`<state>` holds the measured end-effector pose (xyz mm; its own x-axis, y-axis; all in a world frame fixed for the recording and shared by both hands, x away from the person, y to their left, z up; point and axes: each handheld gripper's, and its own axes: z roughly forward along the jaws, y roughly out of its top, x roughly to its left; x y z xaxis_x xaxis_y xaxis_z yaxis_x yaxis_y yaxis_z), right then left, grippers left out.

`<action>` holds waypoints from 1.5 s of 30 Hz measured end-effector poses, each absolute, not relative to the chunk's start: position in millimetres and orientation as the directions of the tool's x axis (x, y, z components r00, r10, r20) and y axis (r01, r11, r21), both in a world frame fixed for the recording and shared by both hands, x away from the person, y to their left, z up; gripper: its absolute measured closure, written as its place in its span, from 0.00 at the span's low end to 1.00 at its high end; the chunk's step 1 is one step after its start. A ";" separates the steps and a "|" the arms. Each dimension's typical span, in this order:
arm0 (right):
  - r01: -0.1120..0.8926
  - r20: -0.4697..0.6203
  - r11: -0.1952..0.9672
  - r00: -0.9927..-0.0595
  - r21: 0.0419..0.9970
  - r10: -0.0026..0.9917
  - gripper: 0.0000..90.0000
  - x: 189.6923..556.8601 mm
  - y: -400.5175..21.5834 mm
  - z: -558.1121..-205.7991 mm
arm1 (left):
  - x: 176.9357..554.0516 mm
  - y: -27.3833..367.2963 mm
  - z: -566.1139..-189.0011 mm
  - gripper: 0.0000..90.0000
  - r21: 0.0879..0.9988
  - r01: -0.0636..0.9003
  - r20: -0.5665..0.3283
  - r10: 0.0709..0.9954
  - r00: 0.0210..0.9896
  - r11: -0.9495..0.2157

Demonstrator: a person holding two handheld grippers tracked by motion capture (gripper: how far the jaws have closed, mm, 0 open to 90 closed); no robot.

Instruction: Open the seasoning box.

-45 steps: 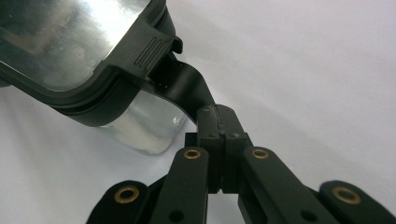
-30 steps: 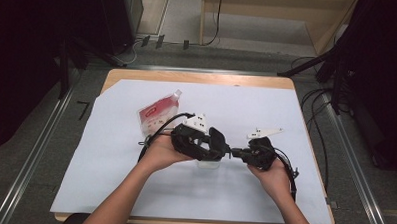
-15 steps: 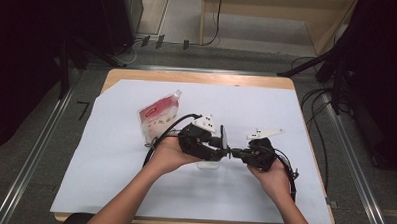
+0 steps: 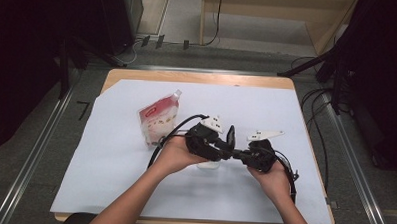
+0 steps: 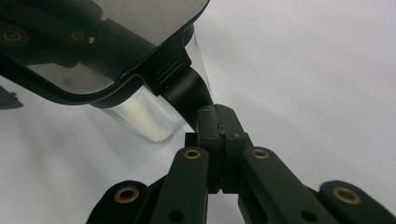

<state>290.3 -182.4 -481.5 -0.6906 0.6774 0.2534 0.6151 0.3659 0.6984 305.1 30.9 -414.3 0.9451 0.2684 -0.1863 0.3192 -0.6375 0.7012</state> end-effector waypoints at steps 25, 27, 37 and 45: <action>0.533 0.222 0.374 -0.751 0.759 0.621 0.67 252.4 -188.4 -478.1 | 300.6 95.4 -406.4 0.55 0.703 0.430 -0.253 0.366 0.896 -0.567; 0.541 0.238 0.354 -0.744 0.763 0.624 0.66 253.0 -189.0 -476.9 | 298.5 100.7 -407.6 0.54 0.694 0.435 -0.251 0.373 0.893 -0.574; 0.564 0.273 0.330 -0.732 0.757 0.624 0.59 257.9 -192.5 -475.3 | 296.1 123.0 -404.6 0.51 0.690 0.448 -0.231 0.413 0.881 -0.568; 0.555 0.250 0.350 -0.737 0.755 0.629 0.56 262.0 -192.2 -477.9 | 295.6 145.0 -402.5 0.50 0.681 0.471 -0.230 0.447 0.865 -0.560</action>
<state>262.0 -192.2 -477.9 -0.7365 0.6286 0.2499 0.5548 0.3499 0.7549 295.6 145.0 -402.5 0.8646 0.4470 -0.2297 0.4707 -0.5603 0.6815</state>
